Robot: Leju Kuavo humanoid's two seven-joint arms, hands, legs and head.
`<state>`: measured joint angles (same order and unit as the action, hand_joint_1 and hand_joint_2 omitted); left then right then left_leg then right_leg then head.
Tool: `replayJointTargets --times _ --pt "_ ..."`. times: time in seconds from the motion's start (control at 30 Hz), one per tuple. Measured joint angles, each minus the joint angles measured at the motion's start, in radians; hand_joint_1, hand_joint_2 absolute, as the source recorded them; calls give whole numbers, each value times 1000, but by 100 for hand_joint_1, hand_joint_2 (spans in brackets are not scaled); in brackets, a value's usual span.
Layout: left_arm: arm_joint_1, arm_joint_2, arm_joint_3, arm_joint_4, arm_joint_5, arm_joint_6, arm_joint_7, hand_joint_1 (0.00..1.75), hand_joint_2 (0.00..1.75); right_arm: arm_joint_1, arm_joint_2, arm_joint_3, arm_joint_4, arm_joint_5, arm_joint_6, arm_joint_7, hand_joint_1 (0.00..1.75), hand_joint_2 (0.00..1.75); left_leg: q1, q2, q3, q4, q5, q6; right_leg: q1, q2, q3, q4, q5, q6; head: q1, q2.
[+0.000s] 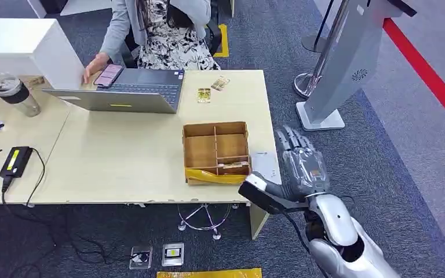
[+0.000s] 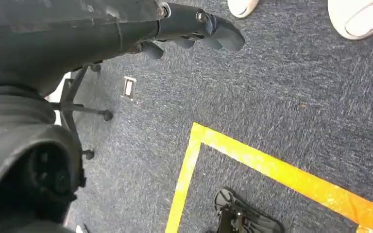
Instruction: Pass the card to the sensor for recognition and then transmit it.
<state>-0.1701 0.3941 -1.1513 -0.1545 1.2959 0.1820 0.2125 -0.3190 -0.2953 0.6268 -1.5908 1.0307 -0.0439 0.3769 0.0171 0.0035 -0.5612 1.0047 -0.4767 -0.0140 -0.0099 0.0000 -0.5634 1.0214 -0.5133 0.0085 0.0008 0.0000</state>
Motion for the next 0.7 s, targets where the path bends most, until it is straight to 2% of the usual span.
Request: replayJointTargets --times 0.4,0.7 --pt "-1 6 0 0 7 -20 -6 0 0 -29 119 45 10 88 122 -16 0 175 0 0 0 0 0 0 0 0 0 0 0 0 0 0" --pt "-1 -13 -1 0 24 0 -18 0 0 -29 198 94 33 138 128 -24 0 175 0 0 0 0 0 0 0 0 0 0 0 0 1 0"
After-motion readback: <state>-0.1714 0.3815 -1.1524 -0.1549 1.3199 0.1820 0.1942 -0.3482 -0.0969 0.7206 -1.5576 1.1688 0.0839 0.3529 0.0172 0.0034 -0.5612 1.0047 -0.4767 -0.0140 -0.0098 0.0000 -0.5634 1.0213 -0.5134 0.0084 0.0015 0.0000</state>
